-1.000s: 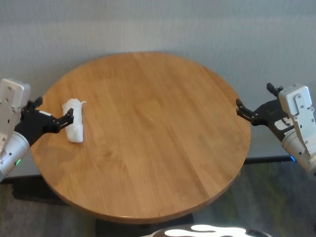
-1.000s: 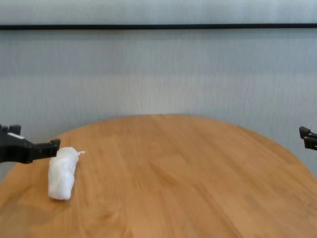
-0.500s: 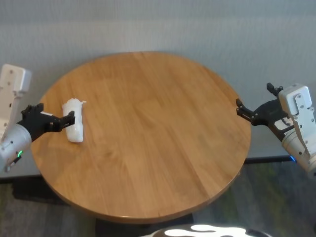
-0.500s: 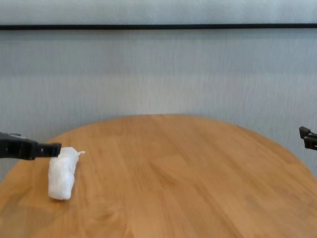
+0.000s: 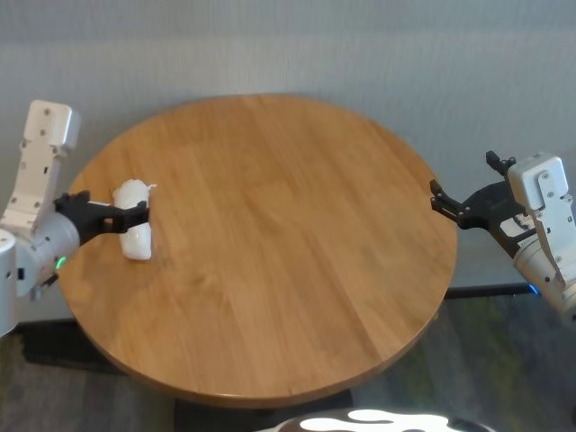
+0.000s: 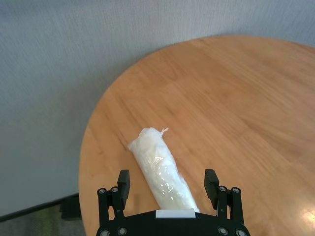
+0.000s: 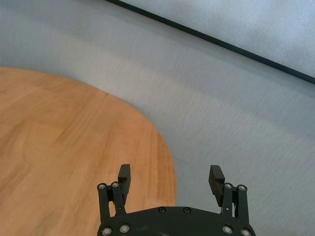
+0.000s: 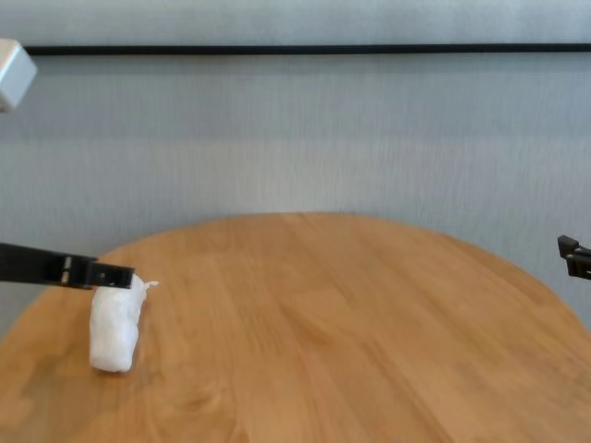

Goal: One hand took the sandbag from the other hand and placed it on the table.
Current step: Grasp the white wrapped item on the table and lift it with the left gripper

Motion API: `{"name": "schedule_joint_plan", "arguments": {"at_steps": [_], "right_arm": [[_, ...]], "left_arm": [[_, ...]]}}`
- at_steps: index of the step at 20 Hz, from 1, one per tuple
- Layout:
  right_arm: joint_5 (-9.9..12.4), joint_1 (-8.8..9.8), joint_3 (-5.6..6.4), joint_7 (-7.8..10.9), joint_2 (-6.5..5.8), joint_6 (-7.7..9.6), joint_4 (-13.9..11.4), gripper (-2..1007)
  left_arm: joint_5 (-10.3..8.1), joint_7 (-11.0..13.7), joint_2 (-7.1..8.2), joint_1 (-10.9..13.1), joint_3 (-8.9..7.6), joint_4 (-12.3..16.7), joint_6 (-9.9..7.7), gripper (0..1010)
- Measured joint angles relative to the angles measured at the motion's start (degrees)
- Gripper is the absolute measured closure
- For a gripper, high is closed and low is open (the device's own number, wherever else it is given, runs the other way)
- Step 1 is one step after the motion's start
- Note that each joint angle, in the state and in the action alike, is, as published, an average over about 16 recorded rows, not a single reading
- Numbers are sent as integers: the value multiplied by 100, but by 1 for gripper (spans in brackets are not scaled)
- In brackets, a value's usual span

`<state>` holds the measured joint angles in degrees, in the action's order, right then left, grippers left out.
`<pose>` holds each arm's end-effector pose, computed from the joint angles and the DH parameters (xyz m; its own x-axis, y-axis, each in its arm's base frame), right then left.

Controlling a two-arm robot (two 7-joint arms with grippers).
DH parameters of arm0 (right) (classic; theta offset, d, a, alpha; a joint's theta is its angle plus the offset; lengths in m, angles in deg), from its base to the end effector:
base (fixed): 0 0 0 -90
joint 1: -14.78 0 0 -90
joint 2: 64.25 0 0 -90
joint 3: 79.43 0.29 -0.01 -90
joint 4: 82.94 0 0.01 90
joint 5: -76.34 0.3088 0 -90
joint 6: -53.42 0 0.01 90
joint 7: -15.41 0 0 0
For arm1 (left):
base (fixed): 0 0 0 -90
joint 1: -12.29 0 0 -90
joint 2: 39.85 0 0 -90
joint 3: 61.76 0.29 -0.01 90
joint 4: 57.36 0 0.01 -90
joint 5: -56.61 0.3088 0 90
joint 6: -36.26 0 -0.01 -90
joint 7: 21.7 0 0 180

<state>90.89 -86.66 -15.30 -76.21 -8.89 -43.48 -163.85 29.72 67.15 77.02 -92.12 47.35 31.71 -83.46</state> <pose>0.3581 -0.0826 -0.3022 0.2924 -0.8803 0.3736 0.9552 0.2875 -0.0701 0.3797 0.0425 -0.2385 0.2638 0.9628 0.0587 -0.8793 0.2150 0.4250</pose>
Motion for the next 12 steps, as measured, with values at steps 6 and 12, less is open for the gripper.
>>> {"name": "schedule_joint_plan", "arguments": {"at_steps": [6,12], "right_arm": [[0,0,0,0,0,0,0,4],[0,0,0,0,0,0,0,4]], "left_arm": [[40,-177,-298,-152,-22,-152,-249,10],[151,-332,-490,-252,-5,-331,-435,10]]}}
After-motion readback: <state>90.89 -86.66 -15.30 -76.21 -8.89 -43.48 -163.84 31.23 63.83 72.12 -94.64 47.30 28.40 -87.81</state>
